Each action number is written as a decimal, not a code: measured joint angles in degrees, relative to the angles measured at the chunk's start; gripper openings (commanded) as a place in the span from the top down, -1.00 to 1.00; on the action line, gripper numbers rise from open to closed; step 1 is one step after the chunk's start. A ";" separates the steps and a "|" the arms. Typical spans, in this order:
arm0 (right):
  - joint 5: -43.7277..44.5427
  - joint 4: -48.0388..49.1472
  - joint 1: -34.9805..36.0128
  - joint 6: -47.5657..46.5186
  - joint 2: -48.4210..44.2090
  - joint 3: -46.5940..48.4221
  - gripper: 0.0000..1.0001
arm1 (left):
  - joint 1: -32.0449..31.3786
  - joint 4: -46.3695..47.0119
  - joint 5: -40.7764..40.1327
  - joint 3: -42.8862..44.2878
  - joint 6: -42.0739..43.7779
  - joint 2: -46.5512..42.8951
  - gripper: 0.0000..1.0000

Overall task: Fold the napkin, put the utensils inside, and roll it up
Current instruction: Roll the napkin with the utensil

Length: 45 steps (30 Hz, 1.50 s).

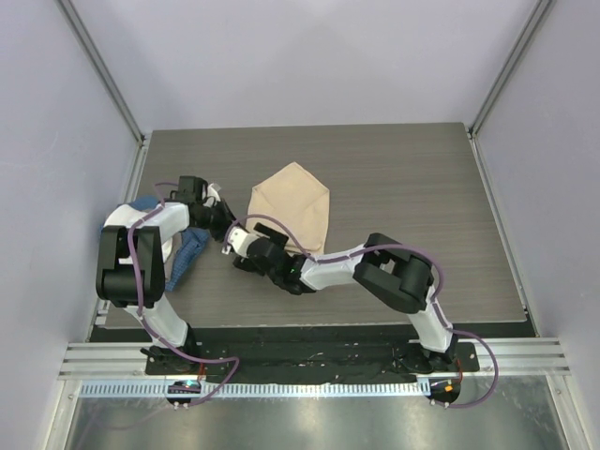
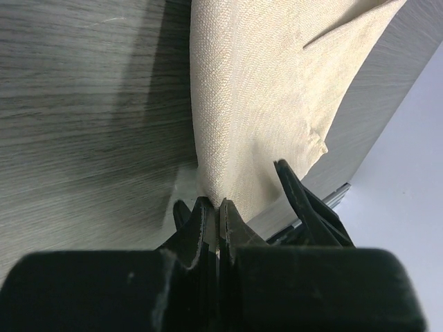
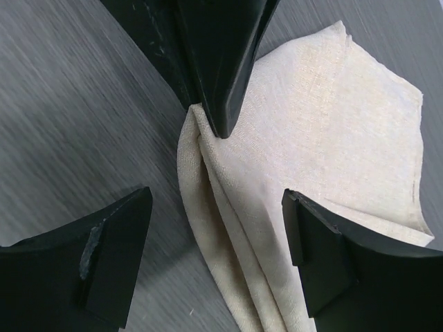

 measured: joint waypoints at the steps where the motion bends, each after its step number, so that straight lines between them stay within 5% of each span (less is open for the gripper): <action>1: 1.01 0.55 0.09 -0.83 0.96 0.31 -0.65 | 0.00 0.00 0.02 0.00 -0.09 0.00 1.00; 18: 21.03 14.38 1.16 -11.58 2.34 -9.42 -0.22 | 1.16 0.15 0.44 -0.11 -0.24 0.00 1.00; 31: 12.83 9.46 -2.10 -10.47 -1.33 -12.94 0.33 | 1.18 0.72 1.03 -0.42 -0.24 0.48 0.95; 34: 7.98 5.62 -4.22 -10.23 -2.19 -11.47 0.46 | 1.22 0.79 1.05 -0.42 -0.11 0.98 0.68; 41: -3.89 -6.86 -8.02 -9.14 -3.43 -5.86 0.84 | 1.40 0.37 -0.87 -0.22 0.52 1.07 -0.37; 45: -8.90 -13.94 -9.53 -7.52 -3.74 -2.45 0.91 | 1.42 -1.14 -5.01 0.46 1.42 0.20 -0.57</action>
